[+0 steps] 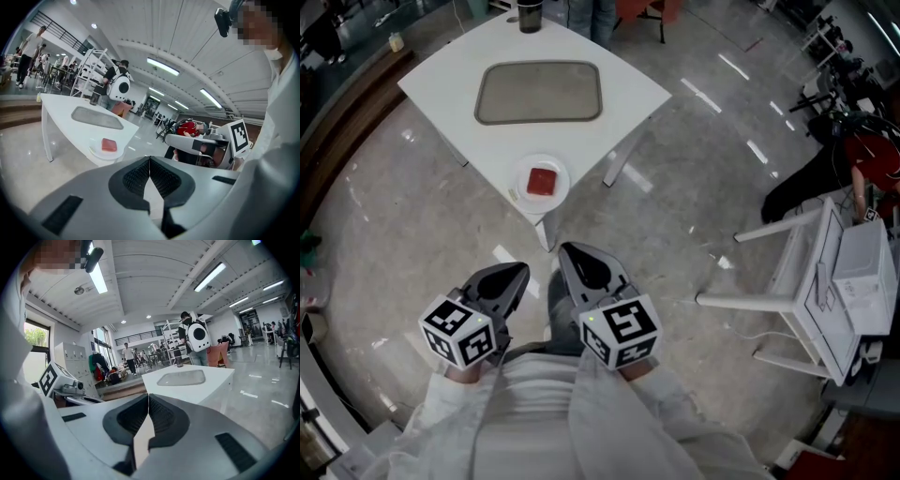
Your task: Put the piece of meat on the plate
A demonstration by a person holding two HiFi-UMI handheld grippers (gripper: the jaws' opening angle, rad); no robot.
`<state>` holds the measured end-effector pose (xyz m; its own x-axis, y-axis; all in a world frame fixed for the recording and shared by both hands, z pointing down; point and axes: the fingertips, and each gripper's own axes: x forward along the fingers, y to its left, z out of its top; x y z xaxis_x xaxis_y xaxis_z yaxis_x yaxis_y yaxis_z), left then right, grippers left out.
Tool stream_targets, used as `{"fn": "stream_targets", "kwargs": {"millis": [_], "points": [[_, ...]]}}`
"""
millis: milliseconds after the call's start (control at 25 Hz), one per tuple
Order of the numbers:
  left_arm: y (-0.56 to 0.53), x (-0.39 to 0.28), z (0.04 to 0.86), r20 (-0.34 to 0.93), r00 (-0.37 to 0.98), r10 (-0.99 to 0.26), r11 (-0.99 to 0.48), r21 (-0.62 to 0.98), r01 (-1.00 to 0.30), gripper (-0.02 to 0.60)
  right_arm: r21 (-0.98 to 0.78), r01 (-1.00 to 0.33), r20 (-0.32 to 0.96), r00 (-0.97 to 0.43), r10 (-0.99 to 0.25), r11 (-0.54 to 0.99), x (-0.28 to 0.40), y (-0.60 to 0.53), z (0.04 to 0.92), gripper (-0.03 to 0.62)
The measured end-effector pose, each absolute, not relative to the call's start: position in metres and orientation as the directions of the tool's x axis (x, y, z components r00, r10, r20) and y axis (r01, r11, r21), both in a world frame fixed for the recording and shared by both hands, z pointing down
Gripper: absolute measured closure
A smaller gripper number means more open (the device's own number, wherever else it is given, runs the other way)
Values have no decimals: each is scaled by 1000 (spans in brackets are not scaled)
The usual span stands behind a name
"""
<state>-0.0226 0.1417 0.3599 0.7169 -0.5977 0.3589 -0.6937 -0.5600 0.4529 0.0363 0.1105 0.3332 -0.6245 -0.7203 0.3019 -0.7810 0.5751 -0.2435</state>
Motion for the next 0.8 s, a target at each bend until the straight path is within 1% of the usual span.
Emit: {"fn": "stream_targets", "kwargs": {"millis": [440,800], "points": [[28,-18,355,360,697,-620,-508,493,-706,571,-254,-769,333,-639,-694,586,47,-6,337,579],[-29,-14,362,365,665,-652,-466,498,-731,571,-247,-736,356,-674,-648,630,50,-66,347,579]]}}
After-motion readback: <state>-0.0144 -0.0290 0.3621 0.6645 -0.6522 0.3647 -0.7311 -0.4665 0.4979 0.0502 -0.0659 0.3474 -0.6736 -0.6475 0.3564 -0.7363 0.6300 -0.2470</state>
